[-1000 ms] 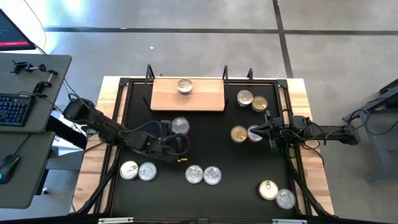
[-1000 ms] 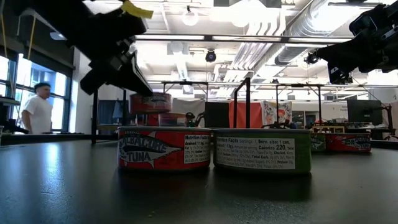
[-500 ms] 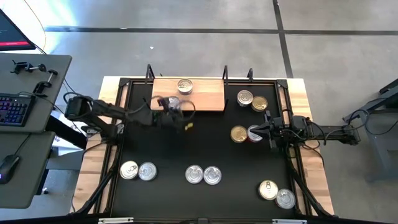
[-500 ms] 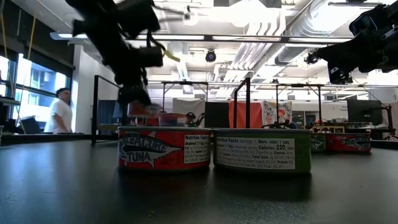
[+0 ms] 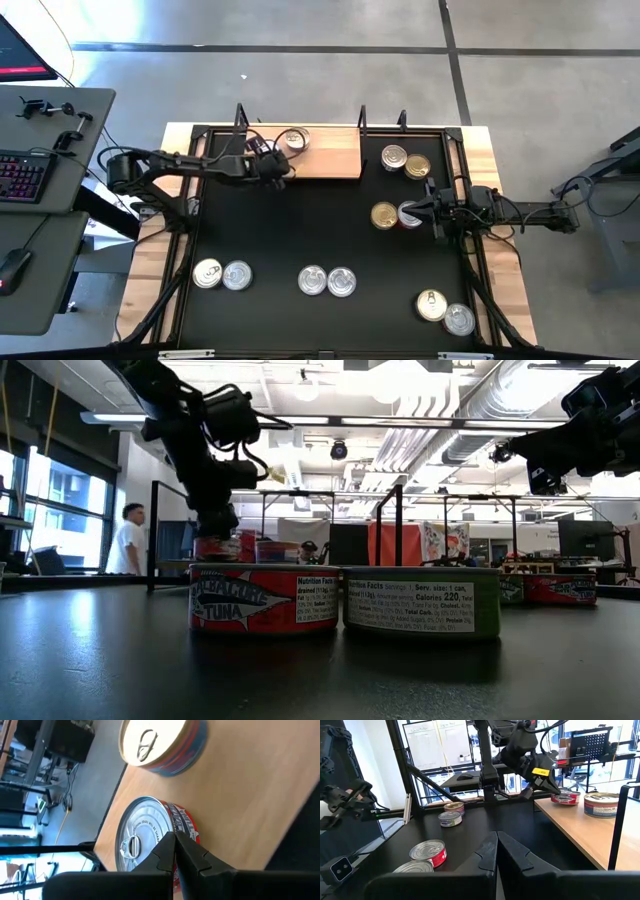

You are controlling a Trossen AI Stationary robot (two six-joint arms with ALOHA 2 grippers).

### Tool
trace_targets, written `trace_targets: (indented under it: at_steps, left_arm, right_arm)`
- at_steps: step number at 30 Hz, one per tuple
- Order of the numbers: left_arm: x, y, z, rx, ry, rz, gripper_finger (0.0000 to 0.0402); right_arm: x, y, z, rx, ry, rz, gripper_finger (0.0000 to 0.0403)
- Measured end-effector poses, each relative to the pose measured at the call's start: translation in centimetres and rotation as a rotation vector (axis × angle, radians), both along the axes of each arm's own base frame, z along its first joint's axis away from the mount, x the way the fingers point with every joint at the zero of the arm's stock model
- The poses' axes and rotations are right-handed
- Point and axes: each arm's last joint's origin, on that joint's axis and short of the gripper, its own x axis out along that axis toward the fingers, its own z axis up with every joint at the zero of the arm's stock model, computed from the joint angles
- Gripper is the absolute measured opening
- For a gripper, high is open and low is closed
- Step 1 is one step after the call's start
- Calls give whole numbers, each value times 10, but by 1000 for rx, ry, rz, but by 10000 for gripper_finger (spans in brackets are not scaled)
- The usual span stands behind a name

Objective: Stack canned seafood by type on shelf
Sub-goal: Put the red tuna can on the shelf, then put the green tuna can on the shelf

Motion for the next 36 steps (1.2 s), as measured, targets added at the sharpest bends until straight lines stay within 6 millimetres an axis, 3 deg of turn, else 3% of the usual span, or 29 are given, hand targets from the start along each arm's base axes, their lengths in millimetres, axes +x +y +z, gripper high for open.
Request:
trace_targets:
  at_steps: [15,25,31,36]
  left_arm:
    - [-6,21,1,13,-20,68,3]
    - [-3,28,5,42,-89,87,67]
    - [1,19,5,38,-105,64,87]
    - [11,-5,6,24,-127,-17,86]
  right_arm:
    - [0,0,0,0,0,0,0]
    - [0,0,0,0,0,0,0]
    - [0,0,0,0,0,0,0]
    - [0,0,0,0,0,0,0]
